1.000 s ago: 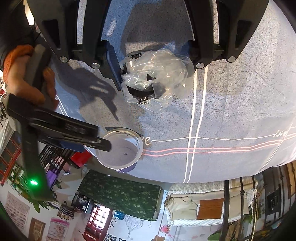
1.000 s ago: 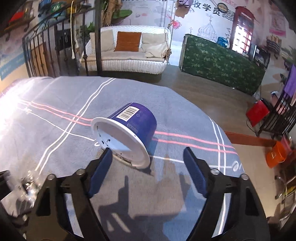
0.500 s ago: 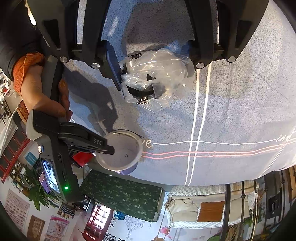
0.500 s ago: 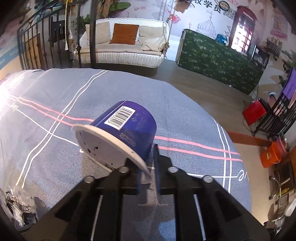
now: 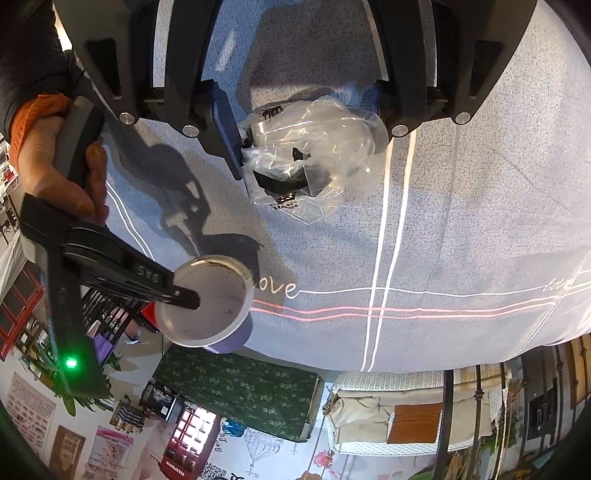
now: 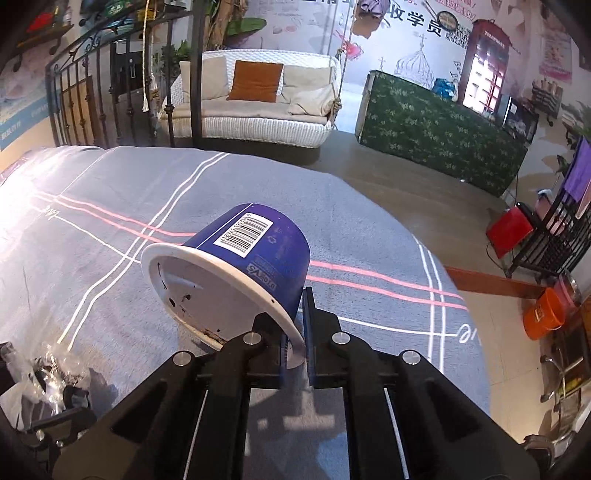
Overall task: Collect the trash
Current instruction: 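Carry the cup with the right gripper while the left carries the wrapper over the bin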
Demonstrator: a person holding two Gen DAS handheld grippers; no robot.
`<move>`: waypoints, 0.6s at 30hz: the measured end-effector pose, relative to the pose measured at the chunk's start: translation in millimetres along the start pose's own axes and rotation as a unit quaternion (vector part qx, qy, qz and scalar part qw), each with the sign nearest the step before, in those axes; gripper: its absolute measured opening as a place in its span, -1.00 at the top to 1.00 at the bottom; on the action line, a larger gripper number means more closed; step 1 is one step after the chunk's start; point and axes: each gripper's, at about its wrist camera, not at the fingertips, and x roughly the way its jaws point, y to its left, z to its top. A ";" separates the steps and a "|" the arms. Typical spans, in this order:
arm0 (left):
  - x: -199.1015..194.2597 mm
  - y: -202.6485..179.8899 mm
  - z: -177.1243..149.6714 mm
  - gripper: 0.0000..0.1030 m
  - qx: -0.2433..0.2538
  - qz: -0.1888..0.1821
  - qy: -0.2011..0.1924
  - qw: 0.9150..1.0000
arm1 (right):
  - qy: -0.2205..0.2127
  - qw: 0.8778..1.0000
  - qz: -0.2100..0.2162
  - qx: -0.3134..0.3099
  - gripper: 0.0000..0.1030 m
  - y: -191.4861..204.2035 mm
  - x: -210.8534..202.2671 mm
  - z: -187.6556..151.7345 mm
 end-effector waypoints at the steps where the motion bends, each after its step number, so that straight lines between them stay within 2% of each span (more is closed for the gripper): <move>1: -0.7 0.3 -0.6 -0.05 -0.001 0.001 0.000 1.000 | -0.001 1.000 0.002 0.002 0.84 -0.9 -4.0 -1.3; 6: -3.2 2.2 -2.9 -0.05 -0.004 0.001 -0.001 1.000 | -0.006 1.000 0.006 0.001 0.84 -3.2 -20.7 -11.0; 18: -13.6 -11.5 -14.1 -0.05 0.003 0.003 -0.010 1.000 | -0.017 0.998 0.019 0.049 0.84 -24.2 -74.9 -56.3</move>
